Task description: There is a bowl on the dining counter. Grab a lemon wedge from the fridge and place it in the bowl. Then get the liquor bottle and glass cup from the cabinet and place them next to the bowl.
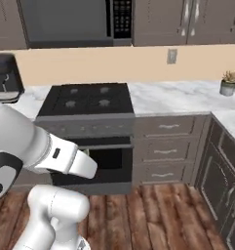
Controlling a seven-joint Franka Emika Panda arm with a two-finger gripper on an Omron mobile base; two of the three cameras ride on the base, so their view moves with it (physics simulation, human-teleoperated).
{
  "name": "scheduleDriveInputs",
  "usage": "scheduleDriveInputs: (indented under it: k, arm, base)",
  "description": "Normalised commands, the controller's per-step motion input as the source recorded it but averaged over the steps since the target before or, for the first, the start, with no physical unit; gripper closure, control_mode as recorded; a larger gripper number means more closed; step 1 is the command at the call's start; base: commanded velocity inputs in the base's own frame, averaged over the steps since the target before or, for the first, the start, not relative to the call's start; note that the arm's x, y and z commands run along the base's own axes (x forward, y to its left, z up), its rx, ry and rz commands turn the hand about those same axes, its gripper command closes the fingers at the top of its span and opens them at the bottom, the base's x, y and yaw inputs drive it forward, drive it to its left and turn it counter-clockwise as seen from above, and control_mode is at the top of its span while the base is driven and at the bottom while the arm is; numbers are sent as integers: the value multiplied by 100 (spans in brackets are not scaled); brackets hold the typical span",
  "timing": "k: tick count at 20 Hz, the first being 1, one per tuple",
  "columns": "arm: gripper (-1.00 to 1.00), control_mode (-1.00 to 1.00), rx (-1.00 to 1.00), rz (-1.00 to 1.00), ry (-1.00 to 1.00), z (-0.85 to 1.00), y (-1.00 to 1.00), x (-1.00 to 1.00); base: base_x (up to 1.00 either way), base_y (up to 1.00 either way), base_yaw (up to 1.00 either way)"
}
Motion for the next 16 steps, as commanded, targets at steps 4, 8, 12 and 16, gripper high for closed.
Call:
scheduleDriveInputs:
  k: [4,8,12,16]
  arm:
    - [100,100,0,0,0,0,0,0]
    - [100,100,0,0,0,0,0,0]
    - [100,100,0,0,0,0,0,0]
    - [100,100,0,0,0,0,0,0]
  base:
    - [0,0,76]
    - [7,0,76]
    - [7,0,78]
    - [0,0,79]
